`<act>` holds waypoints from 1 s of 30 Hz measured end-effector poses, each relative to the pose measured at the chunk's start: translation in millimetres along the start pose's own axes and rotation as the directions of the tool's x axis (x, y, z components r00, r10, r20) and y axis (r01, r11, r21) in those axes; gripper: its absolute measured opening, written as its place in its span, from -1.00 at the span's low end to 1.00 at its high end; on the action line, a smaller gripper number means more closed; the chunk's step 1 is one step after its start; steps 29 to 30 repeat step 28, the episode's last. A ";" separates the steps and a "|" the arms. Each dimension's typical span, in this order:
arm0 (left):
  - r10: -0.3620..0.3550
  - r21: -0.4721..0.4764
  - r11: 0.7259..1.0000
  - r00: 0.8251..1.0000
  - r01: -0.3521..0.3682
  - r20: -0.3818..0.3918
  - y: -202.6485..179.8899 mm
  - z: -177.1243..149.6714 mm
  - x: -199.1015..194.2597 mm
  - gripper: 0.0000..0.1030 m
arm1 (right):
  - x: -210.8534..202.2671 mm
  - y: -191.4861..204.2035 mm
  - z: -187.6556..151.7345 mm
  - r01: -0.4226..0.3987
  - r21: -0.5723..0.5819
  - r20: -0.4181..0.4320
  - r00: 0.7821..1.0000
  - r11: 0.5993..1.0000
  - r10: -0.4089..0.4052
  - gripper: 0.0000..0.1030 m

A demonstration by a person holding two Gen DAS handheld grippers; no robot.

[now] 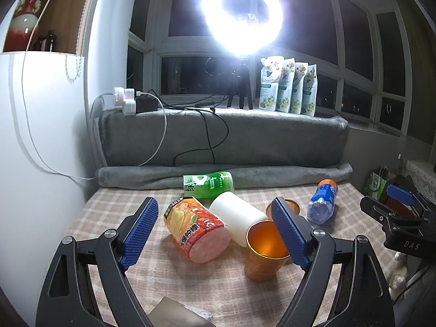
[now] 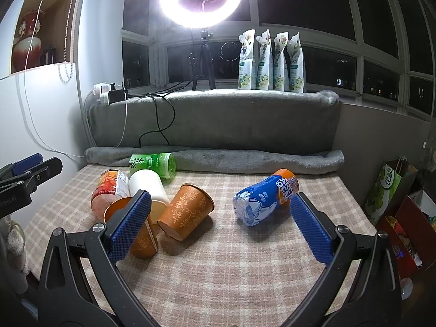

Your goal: Flip cup upright

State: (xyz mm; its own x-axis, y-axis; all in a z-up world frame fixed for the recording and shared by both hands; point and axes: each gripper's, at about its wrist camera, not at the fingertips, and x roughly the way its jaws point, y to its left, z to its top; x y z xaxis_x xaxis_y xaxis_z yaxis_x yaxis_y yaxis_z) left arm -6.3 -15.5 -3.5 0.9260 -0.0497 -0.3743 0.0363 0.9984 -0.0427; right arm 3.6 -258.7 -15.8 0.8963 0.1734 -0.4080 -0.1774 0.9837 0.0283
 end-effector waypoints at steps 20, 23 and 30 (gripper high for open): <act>0.002 -0.005 1.000 1.000 -0.002 -0.002 2.2 1.7 1.2 0.66 | 3.8 3.8 -1.4 -0.010 -0.009 -0.007 1.000 1.000 0.010 1.00; 0.007 -0.002 1.000 1.000 -0.007 0.001 3.2 1.6 0.9 0.66 | 3.8 4.4 -1.4 -0.010 -0.010 -0.007 1.000 1.000 0.010 1.00; 0.014 -0.004 1.000 1.000 -0.014 0.008 5.1 1.2 1.4 0.66 | 6.2 8.5 -4.1 -0.027 -0.017 -0.022 0.999 0.999 0.026 1.00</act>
